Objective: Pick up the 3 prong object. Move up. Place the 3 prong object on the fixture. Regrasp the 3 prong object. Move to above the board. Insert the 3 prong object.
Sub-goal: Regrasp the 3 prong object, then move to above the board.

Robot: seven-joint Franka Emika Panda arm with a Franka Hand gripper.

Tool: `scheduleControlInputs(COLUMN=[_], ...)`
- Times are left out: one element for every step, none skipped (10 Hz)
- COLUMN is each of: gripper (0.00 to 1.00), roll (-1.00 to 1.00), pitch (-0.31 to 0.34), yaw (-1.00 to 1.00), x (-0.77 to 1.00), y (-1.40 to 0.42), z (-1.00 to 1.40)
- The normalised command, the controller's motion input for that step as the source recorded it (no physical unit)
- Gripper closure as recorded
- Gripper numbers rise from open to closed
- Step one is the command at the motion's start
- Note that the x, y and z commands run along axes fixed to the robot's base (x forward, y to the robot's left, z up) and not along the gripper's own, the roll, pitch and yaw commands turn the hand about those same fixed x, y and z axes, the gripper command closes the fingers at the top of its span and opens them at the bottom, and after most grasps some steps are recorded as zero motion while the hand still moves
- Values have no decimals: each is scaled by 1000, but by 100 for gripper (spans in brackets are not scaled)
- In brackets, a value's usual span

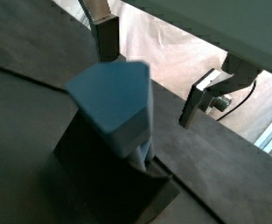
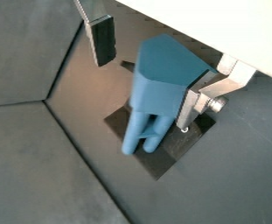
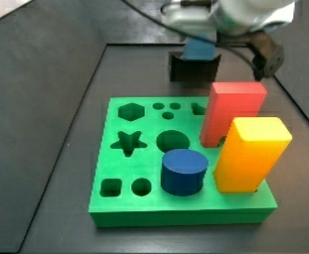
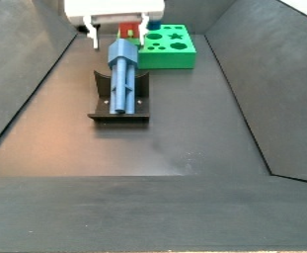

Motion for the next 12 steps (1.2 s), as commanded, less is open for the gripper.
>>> scheduleControlInputs(gripper=[0, 0, 0, 100, 100, 100, 100, 100, 100, 100, 100, 100], roll=[70, 66, 64, 0, 175, 148, 105, 15, -9, -45, -54, -62], pitch=[-44, -5, 17, 0, 54, 40, 23, 25, 39, 63, 72, 73], yaw=[-68, -57, -47, 0, -120, -114, -96, -64, -54, -36, -21, 2], x=[80, 72, 71, 0, -189, -188, -188, -177, -173, -166, -164, -158], y=[9, 4, -2, 0, 180, 176, 170, 161, 157, 146, 141, 130], z=[-735, -468, -311, 0, 1000, 1000, 1000, 1000, 1000, 1000, 1000, 1000])
